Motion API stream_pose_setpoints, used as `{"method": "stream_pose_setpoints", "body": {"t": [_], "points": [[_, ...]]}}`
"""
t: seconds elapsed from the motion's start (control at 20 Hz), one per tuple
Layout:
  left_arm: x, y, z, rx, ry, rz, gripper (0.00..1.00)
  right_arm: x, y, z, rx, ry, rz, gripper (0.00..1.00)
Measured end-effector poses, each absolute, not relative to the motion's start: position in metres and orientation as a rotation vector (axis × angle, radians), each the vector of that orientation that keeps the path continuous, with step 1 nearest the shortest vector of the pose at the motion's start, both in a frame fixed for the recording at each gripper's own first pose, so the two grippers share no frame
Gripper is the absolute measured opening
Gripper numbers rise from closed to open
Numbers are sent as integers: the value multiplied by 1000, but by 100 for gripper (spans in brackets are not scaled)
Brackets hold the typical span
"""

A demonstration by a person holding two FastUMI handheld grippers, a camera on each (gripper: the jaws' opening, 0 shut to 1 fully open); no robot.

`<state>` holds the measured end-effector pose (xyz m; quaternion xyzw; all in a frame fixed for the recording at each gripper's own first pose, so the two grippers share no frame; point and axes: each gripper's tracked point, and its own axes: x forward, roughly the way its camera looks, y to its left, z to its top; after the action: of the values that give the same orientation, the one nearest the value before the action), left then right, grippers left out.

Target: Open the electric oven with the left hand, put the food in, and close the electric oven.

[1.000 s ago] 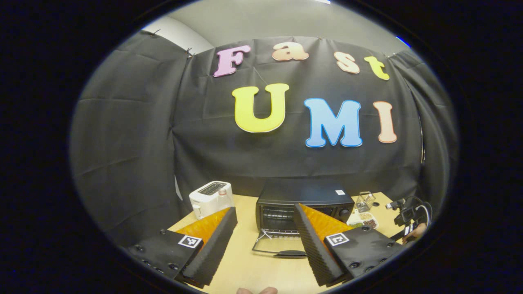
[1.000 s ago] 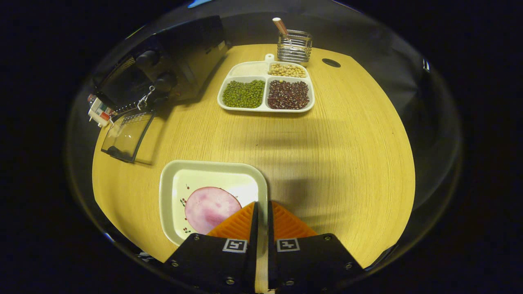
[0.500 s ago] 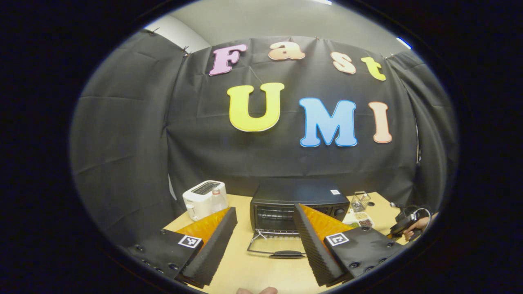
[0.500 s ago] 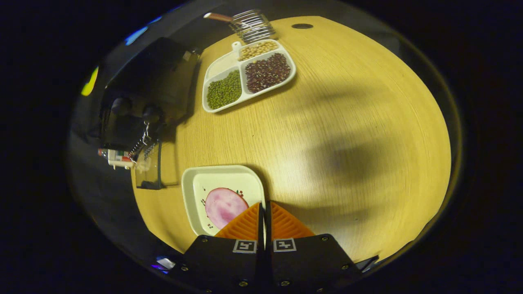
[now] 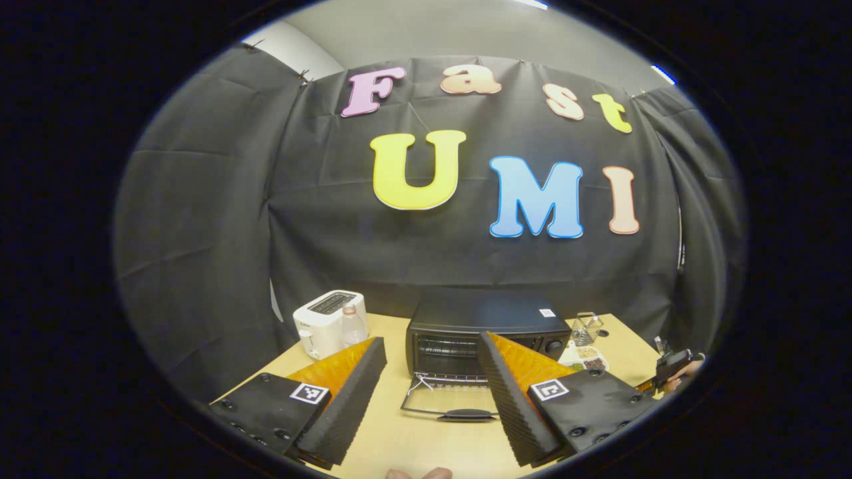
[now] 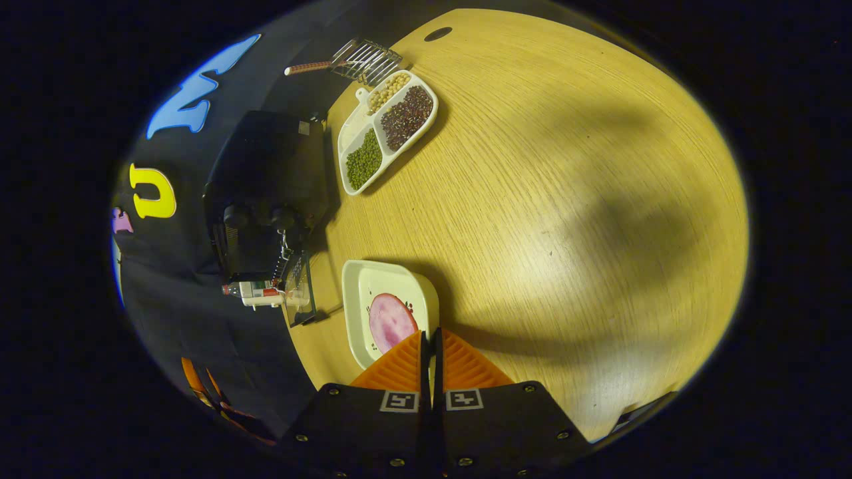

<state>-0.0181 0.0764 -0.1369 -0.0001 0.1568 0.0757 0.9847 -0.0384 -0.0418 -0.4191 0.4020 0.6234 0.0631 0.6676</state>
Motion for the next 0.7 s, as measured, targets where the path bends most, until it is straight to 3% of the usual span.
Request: {"method": "stream_pose_setpoints", "body": {"t": [0.2,0.3,0.35,0.7], "points": [[-16,77,-137,-4,316,144,91,-46,-39,-409,1015,1372,139,1],[-15,77,-135,-7,314,139,91,-49,-38,-403,1069,1346,132,1],[-14,77,-135,-6,309,137,98,-49,-38,-400,1087,1335,127,1],[-5,83,-127,-18,282,126,96,-53,-21,-365,1229,1235,24,1]]}}
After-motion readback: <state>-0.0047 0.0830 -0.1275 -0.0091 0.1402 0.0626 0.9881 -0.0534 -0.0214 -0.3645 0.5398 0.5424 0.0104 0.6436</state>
